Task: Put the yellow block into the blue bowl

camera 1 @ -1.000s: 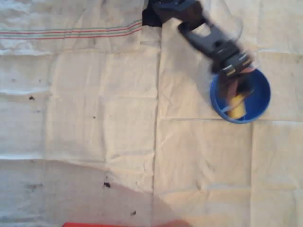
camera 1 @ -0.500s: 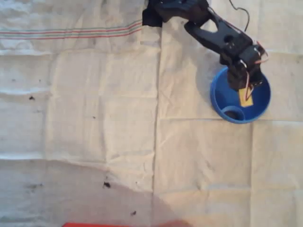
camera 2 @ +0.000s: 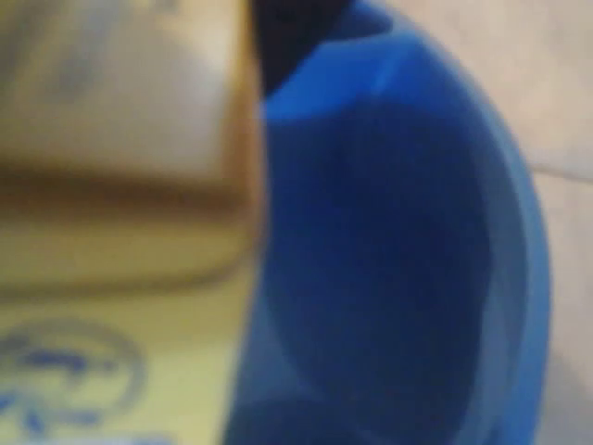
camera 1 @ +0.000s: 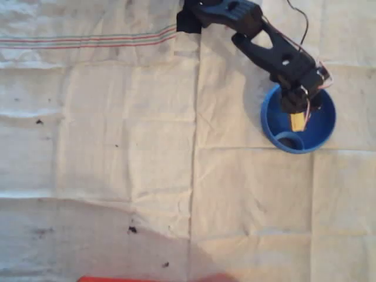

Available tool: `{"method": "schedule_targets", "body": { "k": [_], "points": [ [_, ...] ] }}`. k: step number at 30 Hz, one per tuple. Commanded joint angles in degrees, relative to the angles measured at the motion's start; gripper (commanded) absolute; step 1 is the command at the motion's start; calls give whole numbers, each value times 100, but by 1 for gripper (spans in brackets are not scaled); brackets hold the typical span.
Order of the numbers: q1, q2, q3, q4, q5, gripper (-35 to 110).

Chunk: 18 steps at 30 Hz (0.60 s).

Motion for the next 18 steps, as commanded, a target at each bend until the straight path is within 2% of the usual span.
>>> {"method": "schedule_targets", "body": {
  "k": [1,8,15,18],
  "points": [
    [-44,316,-413,-53,-26,13],
    [26,334,-712,-53,35,35],
    [158,334,-1749,167,53,33],
    [457,554,-1934,193,62,27]
  ]
}}
